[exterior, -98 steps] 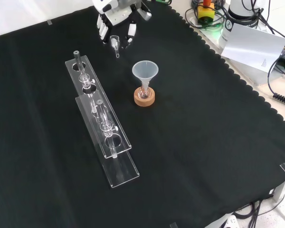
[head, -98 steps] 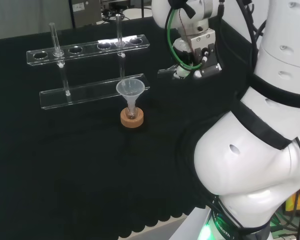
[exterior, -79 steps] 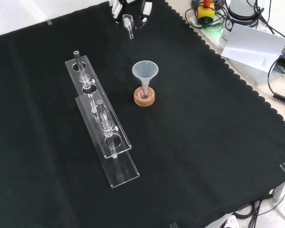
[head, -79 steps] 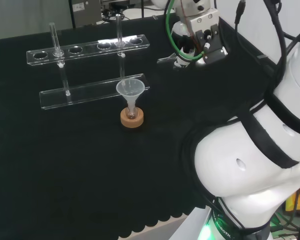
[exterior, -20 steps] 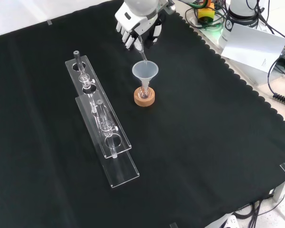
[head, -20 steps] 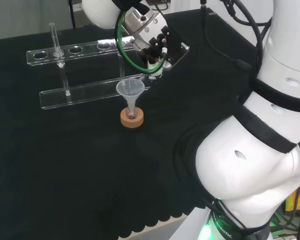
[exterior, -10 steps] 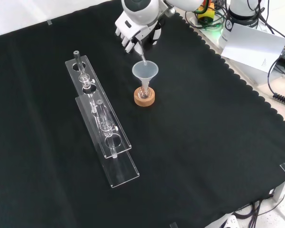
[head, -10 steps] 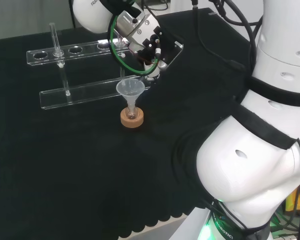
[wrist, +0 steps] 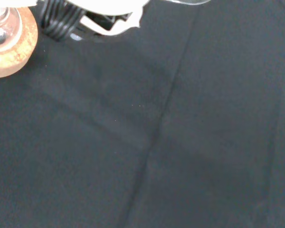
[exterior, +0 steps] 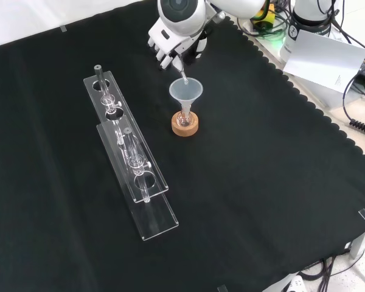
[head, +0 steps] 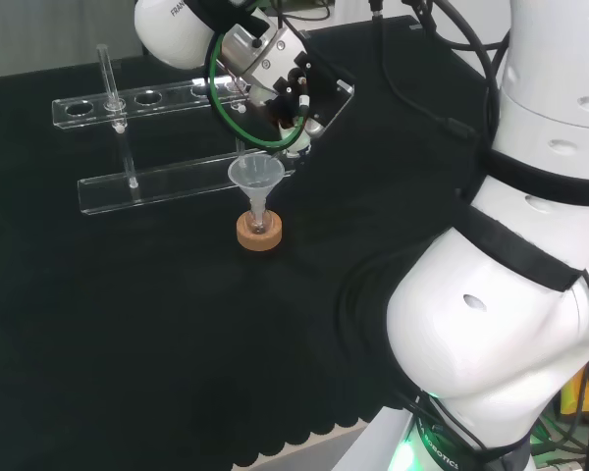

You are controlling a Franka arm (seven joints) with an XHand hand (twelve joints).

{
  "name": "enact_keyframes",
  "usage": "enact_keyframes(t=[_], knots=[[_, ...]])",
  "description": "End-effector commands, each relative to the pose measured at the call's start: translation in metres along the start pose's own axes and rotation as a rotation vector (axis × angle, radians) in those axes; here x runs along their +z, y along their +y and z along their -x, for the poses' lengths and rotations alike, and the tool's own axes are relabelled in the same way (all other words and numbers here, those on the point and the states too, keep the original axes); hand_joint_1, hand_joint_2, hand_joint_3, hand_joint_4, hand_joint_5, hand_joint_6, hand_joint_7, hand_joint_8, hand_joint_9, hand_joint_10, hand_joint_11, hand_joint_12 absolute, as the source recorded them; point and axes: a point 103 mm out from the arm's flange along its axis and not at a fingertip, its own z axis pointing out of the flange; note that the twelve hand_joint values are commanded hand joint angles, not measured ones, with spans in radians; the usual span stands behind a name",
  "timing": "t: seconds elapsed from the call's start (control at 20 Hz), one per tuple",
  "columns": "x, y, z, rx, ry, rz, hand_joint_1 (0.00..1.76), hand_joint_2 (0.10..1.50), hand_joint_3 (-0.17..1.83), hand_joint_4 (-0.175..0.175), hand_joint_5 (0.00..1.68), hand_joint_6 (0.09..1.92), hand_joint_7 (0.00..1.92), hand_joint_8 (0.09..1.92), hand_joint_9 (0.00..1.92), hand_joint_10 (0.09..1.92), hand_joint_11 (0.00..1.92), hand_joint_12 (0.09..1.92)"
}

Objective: Pour all the NaCl from the weighing funnel into the round-bottom flask.

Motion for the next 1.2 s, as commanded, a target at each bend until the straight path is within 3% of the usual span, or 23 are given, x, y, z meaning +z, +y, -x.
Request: enact_keyframes(t=[0.05, 1.2], knots=[[-0.0027, 0.0006, -0.0006, 0.007, -0.024, -0.007, 1.11, 0.71, 0.7, 0.085, 1.11, 0.97, 0.9, 0.74, 1.1, 0.4, 0.91, 0.99], [-0.0126, -0.0023, -0.005, 0.008, -0.132, 0.002, 1.11, 0.71, 0.7, 0.088, 1.11, 0.97, 0.9, 0.74, 1.1, 0.4, 0.91, 0.99]])
